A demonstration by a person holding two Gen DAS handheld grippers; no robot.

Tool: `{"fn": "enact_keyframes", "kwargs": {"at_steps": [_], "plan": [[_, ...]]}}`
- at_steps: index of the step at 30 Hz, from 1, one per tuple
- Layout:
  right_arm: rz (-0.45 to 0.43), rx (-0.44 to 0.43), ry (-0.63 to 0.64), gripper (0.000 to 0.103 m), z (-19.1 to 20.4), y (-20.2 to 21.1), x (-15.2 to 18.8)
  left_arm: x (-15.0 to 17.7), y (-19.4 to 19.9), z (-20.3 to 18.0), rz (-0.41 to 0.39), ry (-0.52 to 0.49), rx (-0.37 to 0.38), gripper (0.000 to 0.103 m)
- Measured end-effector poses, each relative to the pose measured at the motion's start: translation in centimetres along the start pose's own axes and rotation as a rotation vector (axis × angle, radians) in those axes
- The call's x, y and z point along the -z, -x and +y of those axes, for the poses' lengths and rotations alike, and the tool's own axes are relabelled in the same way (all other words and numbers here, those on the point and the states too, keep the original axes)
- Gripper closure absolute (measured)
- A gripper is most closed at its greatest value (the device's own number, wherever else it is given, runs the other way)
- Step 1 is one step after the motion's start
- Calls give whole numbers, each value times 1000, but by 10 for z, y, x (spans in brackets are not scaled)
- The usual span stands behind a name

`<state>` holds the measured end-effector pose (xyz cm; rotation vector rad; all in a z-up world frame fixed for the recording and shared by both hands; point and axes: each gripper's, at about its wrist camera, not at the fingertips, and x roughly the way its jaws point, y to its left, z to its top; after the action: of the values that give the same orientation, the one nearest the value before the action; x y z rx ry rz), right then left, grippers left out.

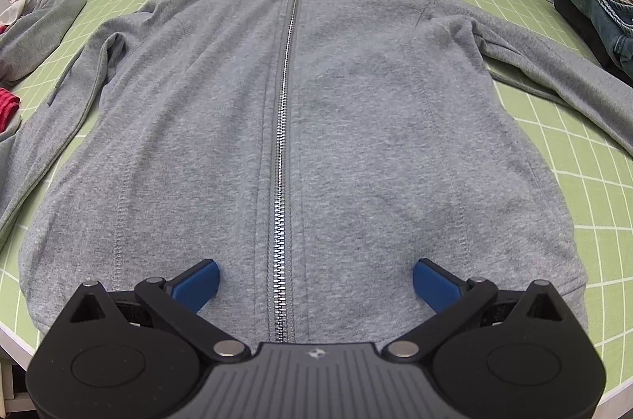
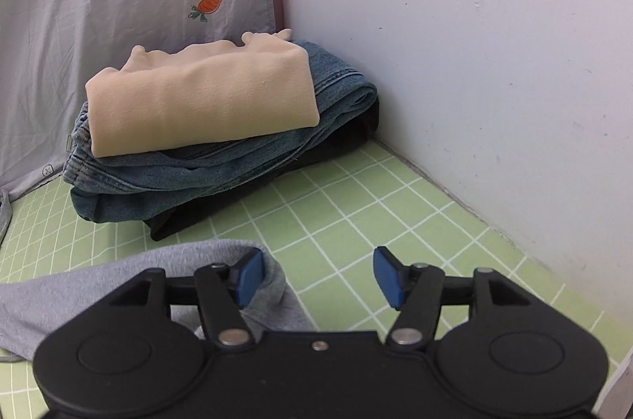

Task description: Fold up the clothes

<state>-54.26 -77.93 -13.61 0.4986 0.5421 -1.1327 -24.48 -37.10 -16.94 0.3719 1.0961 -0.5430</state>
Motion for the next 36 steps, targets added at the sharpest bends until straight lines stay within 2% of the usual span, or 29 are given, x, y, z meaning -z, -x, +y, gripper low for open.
{"fn": "enact_keyframes", "kwargs": {"at_steps": [4, 7, 10, 15, 19, 24, 25, 28, 30, 31, 32, 34, 36], "plan": [[22, -24, 14, 32, 0, -9, -13, 0, 0, 0, 2, 1, 0, 0], [75, -50, 12, 32, 6, -17, -18, -1, -1, 1, 6, 1, 0, 0], [72, -60, 55, 31, 18, -11, -14, -1, -1, 1, 9, 3, -1, 0], [-12, -57, 174, 27, 41, 22, 12, -1, 0, -1, 9, 6, -2, 0], [66, -119, 199, 28, 48, 22, 41, 0, -1, -1, 8, 7, -3, 0], [122, -113, 217, 29, 54, 16, 63, 0, 0, -2, 7, 7, -3, 0], [130, -113, 212, 31, 53, 14, 65, 1, 0, -1, 6, 7, -2, 0], [140, -103, 215, 47, 54, 9, 69, 0, -1, -2, 8, 7, -2, 0], [136, -99, 237, 52, 54, 9, 70, 0, -1, -1, 9, 7, -2, 0], [133, -99, 248, 61, 54, 9, 71, 0, -1, -1, 8, 7, -2, 0], [134, -101, 258, 78, 54, 9, 70, 0, -1, -1, 8, 8, -3, 0], [139, -109, 263, 100, 52, 9, 67, 0, -1, -1, 8, 9, -3, 0], [142, -123, 236, 101, 47, 9, 61, 0, -1, -1, 10, 10, -4, 0]]}}
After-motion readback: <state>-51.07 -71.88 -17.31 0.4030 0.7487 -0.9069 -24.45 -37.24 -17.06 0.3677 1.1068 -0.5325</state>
